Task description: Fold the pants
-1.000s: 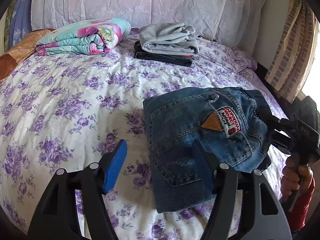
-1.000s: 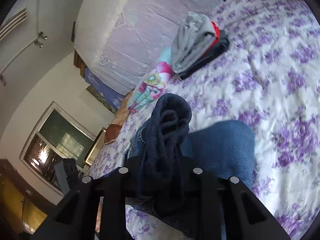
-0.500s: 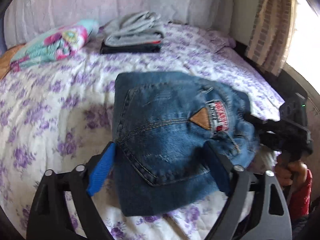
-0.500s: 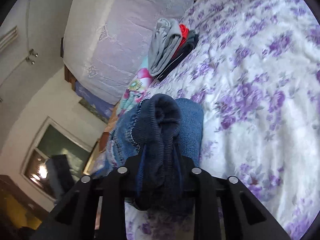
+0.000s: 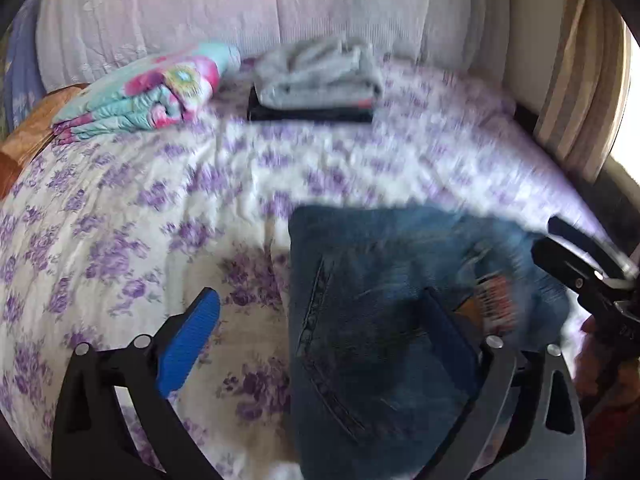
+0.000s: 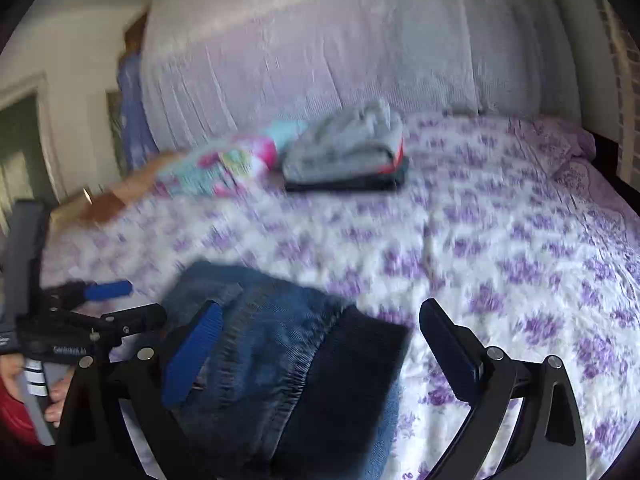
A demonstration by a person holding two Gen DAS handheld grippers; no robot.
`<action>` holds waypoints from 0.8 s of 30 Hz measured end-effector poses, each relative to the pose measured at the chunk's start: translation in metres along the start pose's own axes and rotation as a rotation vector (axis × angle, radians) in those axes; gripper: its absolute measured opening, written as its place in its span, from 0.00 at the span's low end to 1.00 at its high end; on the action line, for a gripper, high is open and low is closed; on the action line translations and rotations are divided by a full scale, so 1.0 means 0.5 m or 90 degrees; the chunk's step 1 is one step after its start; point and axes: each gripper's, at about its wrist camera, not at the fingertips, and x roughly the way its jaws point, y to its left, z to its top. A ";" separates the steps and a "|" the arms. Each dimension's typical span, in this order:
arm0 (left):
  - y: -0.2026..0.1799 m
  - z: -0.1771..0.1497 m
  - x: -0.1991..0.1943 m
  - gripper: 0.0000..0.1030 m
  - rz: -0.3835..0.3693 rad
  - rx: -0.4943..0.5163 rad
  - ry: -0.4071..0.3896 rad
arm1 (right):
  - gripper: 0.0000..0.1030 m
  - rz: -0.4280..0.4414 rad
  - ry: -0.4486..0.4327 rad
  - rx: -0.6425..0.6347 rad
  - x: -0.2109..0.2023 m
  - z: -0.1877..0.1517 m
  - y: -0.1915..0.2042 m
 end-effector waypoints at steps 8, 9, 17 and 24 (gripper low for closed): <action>0.032 -0.036 0.034 0.96 -0.040 -0.077 0.001 | 0.97 0.064 0.070 0.161 0.030 -0.064 -0.059; 0.025 -0.038 0.024 0.96 -0.021 -0.069 -0.014 | 0.97 0.058 0.044 0.168 0.008 -0.056 -0.056; -0.014 -0.057 -0.022 0.96 0.071 0.016 -0.083 | 0.97 -0.050 0.016 -0.052 -0.034 -0.118 0.031; -0.001 -0.068 -0.016 0.96 0.051 -0.008 -0.090 | 0.97 0.129 0.048 0.185 0.002 -0.162 -0.075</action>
